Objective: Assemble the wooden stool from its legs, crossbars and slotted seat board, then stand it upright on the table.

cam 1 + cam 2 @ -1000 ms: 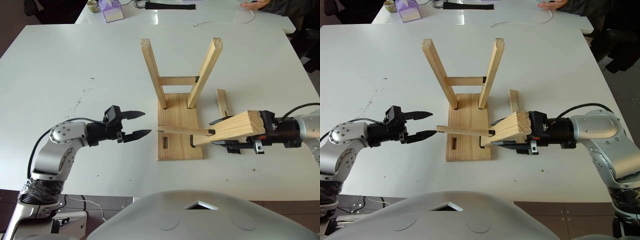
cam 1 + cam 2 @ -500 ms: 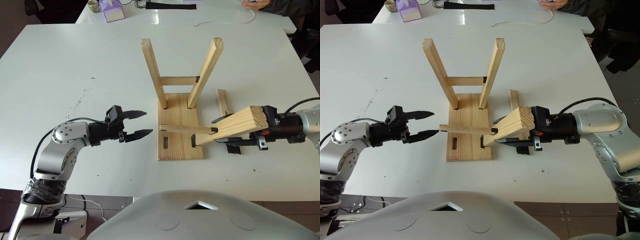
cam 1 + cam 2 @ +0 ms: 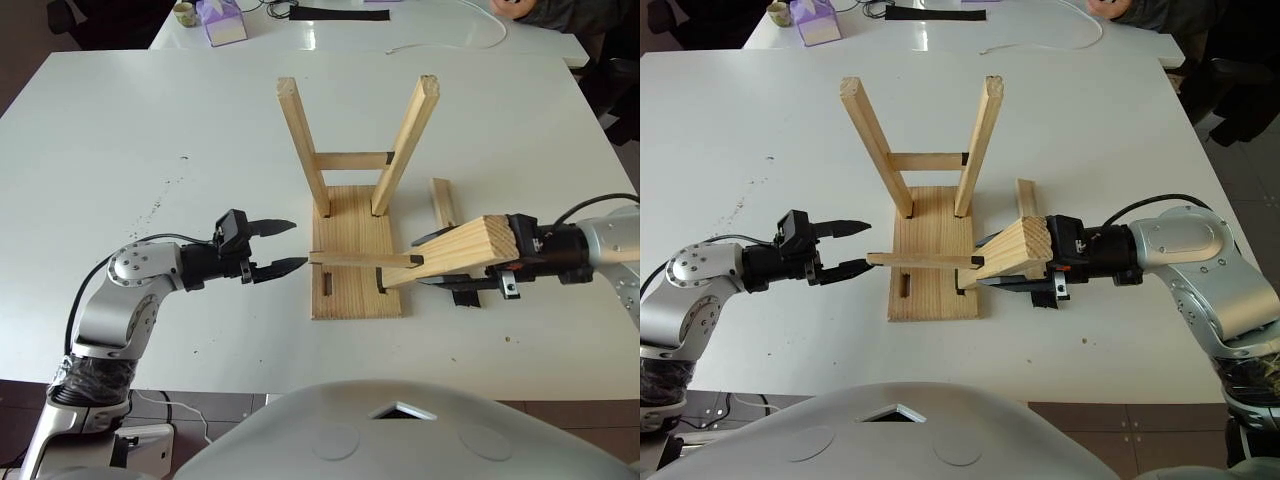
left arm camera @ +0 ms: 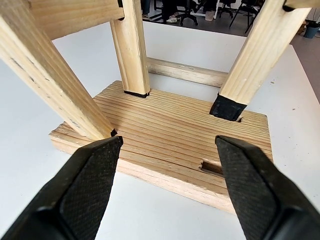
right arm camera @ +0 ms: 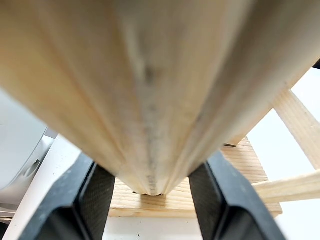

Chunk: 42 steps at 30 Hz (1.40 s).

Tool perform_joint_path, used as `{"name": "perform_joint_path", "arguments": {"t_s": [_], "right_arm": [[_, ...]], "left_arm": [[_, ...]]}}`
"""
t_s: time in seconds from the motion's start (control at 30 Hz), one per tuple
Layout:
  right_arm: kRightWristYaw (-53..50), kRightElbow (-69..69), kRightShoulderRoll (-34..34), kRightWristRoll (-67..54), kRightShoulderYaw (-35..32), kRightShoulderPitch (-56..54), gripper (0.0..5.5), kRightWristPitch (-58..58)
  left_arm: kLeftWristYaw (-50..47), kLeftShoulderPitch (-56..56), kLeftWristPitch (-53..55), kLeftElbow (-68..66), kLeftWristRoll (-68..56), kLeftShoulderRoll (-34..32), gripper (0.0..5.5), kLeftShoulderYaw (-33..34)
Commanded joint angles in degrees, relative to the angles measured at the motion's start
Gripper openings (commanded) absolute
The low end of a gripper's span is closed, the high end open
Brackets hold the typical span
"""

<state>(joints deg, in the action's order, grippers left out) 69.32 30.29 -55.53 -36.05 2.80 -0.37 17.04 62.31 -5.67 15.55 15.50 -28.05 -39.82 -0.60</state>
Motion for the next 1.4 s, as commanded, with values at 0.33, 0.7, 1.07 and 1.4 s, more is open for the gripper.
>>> {"name": "perform_joint_path", "arguments": {"t_s": [0.33,0.7,1.07,1.4], "right_arm": [[0.33,1.03,-4.24,0.24,-0.39,2.01,2.04,5.15],[-1.67,2.87,-4.67,1.47,-1.13,6.74,2.04,5.63],[-0.39,-7.47,-2.20,11.05,9.65,0.25,2.04,1.72],[-0.43,-10.69,-4.49,18.35,14.73,-0.01,2.04,-5.28]], "left_arm": [[-3.19,-0.88,-0.53,0.50,1.90,1.76,3.43,-0.70],[-4.98,-3.52,-0.70,2.31,1.49,2.20,3.43,-0.13],[-6.03,-2.18,-1.25,0.14,2.51,2.98,3.43,-1.34],[-5.69,0.17,-1.39,-1.64,2.33,2.73,3.43,-1.55]]}}
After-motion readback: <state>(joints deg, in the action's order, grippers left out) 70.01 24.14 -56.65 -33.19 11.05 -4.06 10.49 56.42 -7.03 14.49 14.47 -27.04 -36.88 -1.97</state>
